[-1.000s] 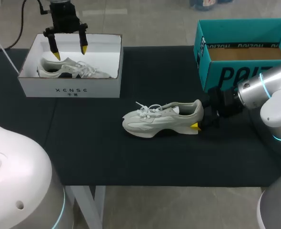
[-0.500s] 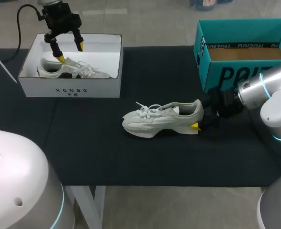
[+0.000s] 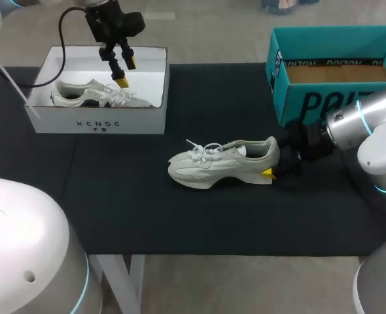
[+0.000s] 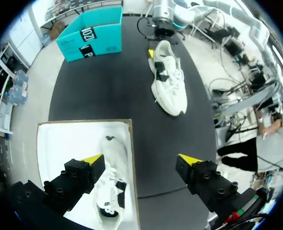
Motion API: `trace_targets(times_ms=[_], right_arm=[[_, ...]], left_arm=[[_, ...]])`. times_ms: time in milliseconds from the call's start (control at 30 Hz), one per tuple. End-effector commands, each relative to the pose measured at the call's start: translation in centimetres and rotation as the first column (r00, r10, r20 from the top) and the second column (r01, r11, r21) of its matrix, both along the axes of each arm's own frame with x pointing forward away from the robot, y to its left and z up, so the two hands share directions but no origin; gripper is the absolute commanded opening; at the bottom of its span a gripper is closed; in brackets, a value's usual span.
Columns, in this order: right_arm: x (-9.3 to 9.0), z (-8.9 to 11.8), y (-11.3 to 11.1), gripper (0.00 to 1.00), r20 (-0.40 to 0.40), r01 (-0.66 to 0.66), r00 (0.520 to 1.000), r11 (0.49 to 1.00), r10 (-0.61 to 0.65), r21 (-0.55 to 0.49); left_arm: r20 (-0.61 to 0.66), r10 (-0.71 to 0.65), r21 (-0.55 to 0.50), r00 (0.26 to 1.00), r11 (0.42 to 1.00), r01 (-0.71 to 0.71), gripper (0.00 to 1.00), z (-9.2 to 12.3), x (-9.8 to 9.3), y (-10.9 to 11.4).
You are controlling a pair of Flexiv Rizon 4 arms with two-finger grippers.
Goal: Take the shoe out of the shoebox, open the shoe tongue, remove and reinsert the insole, then place the shoe into the shoebox
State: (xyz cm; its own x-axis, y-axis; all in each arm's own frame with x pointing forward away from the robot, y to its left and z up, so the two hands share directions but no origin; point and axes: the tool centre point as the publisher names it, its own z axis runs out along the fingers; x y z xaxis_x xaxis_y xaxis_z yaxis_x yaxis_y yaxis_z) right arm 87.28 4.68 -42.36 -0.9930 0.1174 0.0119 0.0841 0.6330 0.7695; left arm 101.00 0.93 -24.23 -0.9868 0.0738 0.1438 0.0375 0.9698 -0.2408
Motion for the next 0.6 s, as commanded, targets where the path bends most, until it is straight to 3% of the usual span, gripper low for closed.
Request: trace_targets(times_ms=[33,67,600], right_arm=[[-0.2,-0.2,0.3,0.0,0.0,0.002,1.0,1.0,-0.002,-0.004],[-0.2,-0.2,0.3,0.0,0.0,0.002,1.0,1.0,-0.002,-0.004],[-0.2,-0.2,0.3,0.0,0.0,0.002,1.0,1.0,-0.002,-0.004]], left_arm=[[0.061,0.149,0.006,0.987,0.989,-0.15,1.0,-1.3,-3.7,-3.2],[0.046,0.131,-0.007,0.99,0.991,-0.131,1.0,-1.7,-4.4,-4.3],[0.046,0.131,-0.007,0.99,0.991,-0.131,1.0,-1.7,-4.4,-4.3]])
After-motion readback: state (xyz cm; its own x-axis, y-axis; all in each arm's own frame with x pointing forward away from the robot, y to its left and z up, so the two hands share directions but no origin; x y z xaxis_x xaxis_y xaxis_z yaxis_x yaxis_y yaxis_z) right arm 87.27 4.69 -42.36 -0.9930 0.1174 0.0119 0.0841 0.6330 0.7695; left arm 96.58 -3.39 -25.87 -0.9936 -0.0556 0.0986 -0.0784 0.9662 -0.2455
